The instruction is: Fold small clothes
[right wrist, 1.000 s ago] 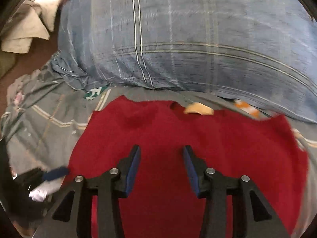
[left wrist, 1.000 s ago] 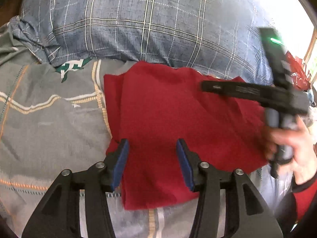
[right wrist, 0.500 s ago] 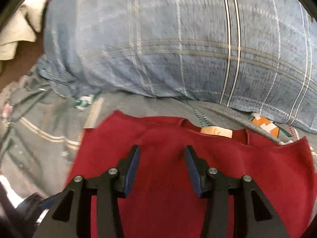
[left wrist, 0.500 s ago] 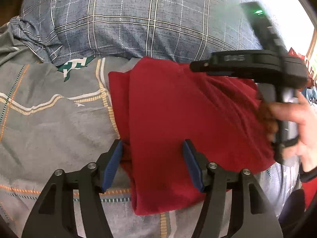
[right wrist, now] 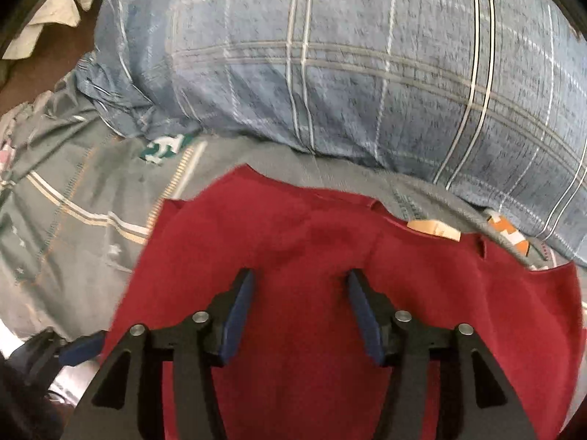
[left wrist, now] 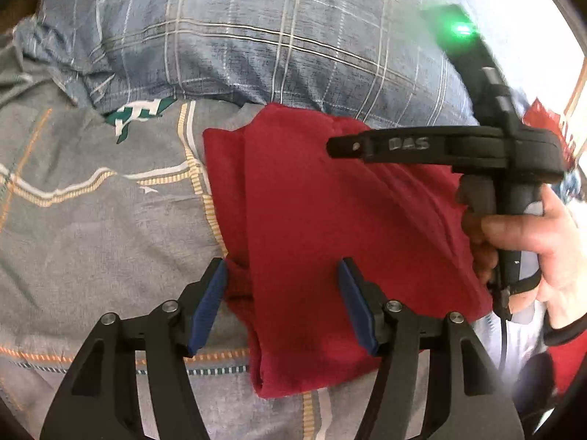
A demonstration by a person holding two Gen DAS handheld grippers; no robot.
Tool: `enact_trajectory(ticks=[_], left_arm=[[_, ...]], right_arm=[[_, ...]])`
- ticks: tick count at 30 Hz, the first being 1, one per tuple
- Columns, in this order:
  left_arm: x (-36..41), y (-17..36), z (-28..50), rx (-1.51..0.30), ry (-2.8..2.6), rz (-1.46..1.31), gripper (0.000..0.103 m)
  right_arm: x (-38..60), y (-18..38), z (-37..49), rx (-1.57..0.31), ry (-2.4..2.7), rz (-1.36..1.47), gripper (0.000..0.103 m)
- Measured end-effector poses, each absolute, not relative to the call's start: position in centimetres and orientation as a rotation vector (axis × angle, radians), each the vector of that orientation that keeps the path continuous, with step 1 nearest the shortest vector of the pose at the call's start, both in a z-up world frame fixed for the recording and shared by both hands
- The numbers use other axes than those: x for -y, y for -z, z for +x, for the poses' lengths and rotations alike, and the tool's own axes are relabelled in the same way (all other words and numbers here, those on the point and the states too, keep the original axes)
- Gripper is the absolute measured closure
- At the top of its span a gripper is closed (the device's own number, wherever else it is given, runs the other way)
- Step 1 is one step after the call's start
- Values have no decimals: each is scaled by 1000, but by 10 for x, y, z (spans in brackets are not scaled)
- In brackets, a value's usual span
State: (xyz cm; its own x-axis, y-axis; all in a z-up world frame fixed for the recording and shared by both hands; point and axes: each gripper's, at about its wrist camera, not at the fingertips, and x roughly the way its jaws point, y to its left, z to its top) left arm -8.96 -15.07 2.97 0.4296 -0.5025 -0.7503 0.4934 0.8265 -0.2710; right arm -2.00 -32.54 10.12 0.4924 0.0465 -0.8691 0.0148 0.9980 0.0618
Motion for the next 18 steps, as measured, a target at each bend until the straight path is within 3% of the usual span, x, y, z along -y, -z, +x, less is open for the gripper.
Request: enact_trajectory(ticks=[12,16,18], left_arm=[[145,-17,-82,-1015,606,-102,39],[145,-16,-81,-1014,607,-105,39],[144,-16,-82,-1012,607,-107,38]], right_arm=[[314,-84,8,-1132,-8,94,42],[303,-102,1,-1115,-48,96,19],[292,-107,4,-1121,-79,104,13]])
